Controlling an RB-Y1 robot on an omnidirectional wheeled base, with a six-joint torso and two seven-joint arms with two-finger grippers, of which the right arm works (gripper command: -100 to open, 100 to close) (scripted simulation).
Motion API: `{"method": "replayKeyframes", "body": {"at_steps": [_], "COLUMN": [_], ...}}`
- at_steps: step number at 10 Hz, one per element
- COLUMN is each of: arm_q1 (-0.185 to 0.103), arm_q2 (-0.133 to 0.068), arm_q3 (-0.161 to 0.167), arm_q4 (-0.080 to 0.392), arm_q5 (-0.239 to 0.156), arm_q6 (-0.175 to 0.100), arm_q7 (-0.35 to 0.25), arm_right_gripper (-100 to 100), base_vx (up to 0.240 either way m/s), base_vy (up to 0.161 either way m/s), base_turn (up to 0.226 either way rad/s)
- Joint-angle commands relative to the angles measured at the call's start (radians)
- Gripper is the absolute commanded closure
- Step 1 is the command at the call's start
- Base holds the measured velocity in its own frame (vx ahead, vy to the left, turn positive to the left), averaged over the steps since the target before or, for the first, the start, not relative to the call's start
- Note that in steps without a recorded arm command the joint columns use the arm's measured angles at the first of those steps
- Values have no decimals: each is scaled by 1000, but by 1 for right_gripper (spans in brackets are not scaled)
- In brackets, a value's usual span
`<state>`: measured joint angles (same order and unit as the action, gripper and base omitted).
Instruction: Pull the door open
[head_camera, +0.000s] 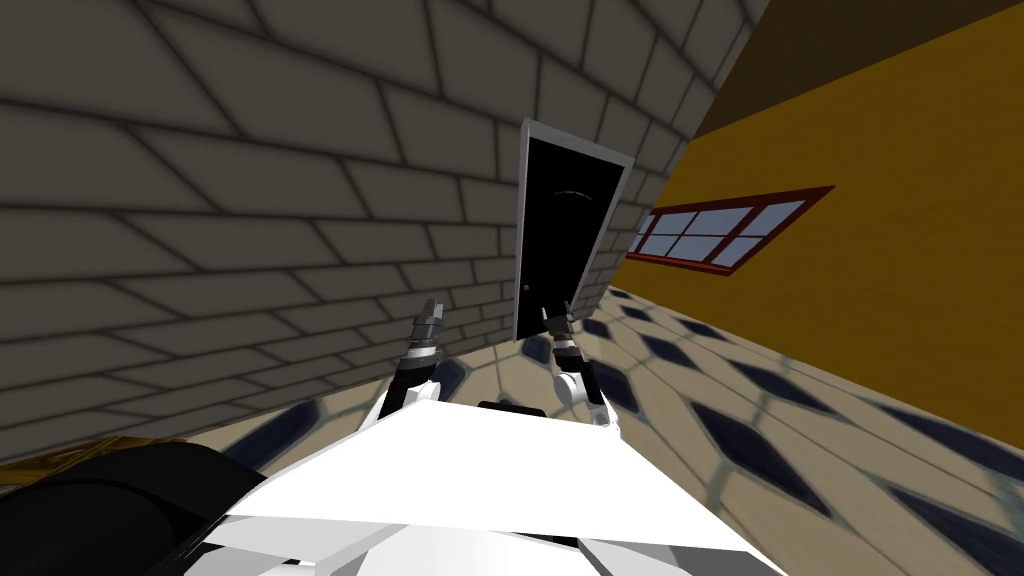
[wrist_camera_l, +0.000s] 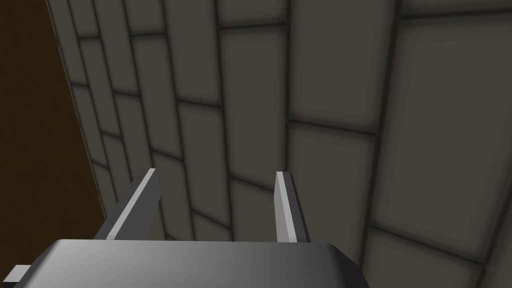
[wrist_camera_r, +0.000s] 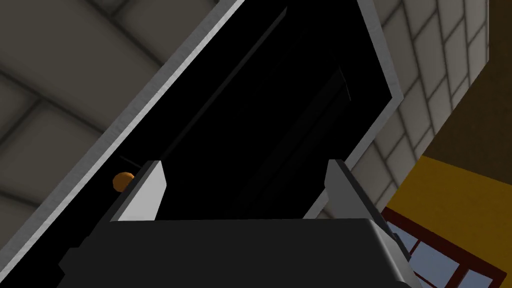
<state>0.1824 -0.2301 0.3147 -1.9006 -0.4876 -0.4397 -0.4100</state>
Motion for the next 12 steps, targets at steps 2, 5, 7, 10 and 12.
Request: {"method": "replayKeyframes", "body": {"at_steps": [2,5,7,10,12], "arm_q1": [-49,-105,-142,-198,-234], "arm_q2": [-24,-54,-74,-103,-123], "arm_q3": [50,105,141,195,231], "arm_q4": [76,159,214,296,350], "arm_q5": [-57,-124,-169,-235,-279], "arm_q6": [-14,-26,-34,-46,-54], "arm_q7": [-74,-157,-211,-294,-348], "arm_right_gripper": [-100,-100,-100,-100,-100], "base_vx": [93,102,92,99,96], "base_vy": [-22,-15,-4,-23,-16], "base_turn": [39,33,41,33,37]}}
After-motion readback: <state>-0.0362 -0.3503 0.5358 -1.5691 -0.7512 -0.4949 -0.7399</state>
